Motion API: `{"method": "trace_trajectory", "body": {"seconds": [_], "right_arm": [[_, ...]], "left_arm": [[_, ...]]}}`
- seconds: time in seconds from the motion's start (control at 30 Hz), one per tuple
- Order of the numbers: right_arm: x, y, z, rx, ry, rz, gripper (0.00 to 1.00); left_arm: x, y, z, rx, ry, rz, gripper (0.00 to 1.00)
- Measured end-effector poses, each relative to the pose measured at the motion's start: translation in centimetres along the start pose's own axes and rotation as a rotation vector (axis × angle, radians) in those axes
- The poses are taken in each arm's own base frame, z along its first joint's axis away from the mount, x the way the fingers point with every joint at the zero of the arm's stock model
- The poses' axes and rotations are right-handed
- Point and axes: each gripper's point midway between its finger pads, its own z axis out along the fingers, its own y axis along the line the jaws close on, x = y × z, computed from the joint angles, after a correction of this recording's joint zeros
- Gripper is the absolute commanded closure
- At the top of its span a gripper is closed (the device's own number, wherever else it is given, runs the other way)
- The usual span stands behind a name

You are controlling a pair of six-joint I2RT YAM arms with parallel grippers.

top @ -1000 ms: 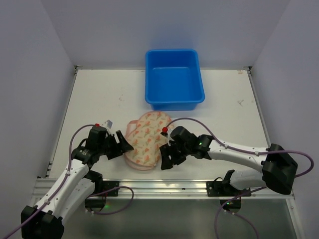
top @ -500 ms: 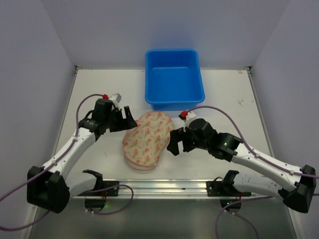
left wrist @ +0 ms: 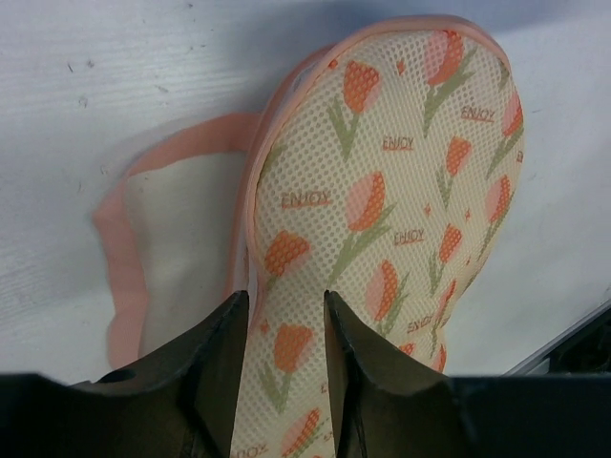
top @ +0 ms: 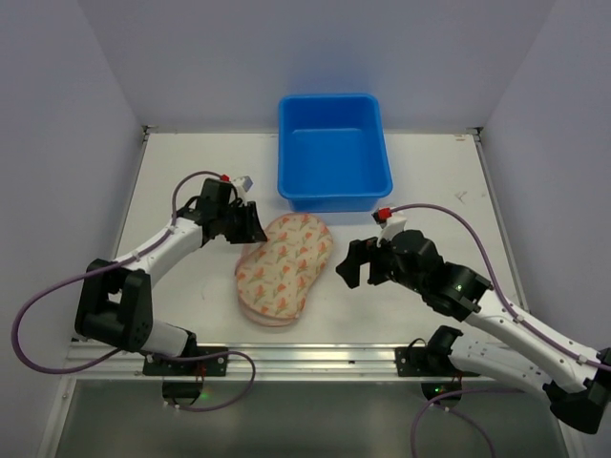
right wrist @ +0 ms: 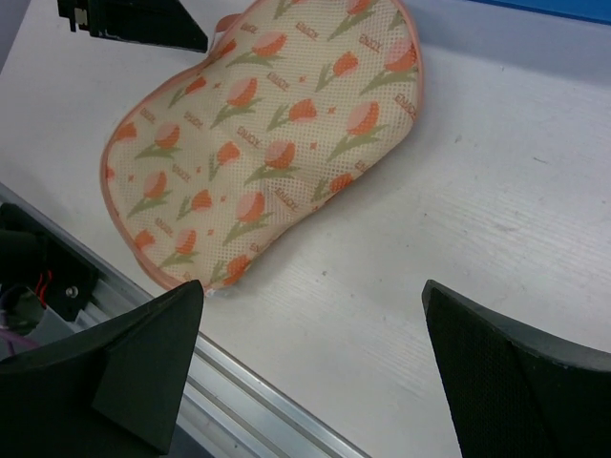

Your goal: Unzip the laundry bag and remove the bra

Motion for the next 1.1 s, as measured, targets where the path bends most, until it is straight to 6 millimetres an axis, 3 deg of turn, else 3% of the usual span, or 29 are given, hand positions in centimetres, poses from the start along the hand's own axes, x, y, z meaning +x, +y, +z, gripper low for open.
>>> {"method": "trace_trajectory", "body": {"seconds": [0.5, 0.83, 0.97, 1.1], "right_arm": [[0.1, -0.2, 0.3, 0.002, -0.004, 0.004, 0.01], [0.4, -0.4, 0.5, 0.004, 0.000, 0.003, 0.01], [0.3, -0.3, 0.5, 0.000, -0.007, 0.005, 0.01], [0.0, -0.3, 0.3, -0.001, -0.018, 0.006, 0.01]], "left_arm": [[0.7, 0.9, 2.0, -0.030, 0.049, 0.002, 0.66], [1.2, 0.7, 2.1, -0.044, 0.060, 0.031, 1.00], [0.8, 0.8, 1.6, -0.065, 0.040, 0.035, 1.00], [-0.4, -0.3, 0.0, -0.053, -0.007, 0.047, 1.00]]}}
